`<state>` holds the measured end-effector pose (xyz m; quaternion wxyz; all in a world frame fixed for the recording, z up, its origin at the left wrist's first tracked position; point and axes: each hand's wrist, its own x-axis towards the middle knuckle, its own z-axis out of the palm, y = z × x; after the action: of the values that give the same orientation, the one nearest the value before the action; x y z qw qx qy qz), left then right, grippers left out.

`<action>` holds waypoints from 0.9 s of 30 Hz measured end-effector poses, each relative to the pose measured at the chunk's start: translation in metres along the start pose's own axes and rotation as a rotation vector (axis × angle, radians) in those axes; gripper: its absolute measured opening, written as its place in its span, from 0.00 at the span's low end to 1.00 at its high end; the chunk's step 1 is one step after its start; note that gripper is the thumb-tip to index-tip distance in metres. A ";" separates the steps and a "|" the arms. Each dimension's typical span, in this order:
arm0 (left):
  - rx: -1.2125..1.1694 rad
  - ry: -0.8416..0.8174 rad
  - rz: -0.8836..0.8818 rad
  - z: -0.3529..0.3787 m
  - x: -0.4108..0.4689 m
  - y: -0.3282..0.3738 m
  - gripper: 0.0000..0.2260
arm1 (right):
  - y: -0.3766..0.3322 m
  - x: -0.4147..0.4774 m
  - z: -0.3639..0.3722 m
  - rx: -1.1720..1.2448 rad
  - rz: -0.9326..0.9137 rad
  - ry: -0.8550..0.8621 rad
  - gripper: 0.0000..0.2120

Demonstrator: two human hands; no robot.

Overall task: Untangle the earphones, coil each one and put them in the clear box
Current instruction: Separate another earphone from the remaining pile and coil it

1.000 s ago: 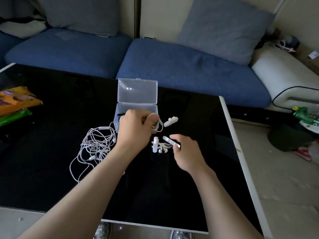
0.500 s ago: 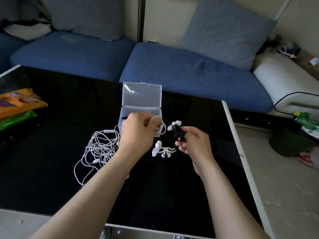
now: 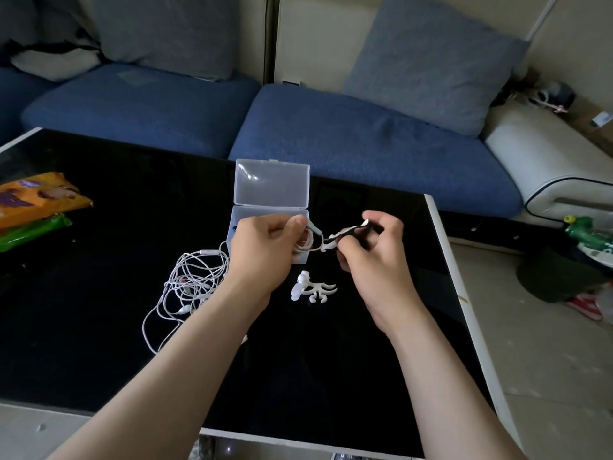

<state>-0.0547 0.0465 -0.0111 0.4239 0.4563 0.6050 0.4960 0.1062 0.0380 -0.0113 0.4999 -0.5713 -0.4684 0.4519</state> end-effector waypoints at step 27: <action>0.031 0.102 -0.004 0.000 -0.001 -0.002 0.13 | -0.009 -0.006 0.000 -0.218 -0.211 -0.095 0.23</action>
<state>-0.0544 0.0458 -0.0132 0.3863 0.4357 0.6345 0.5082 0.1042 0.0330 -0.0022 0.4568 -0.5477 -0.5954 0.3700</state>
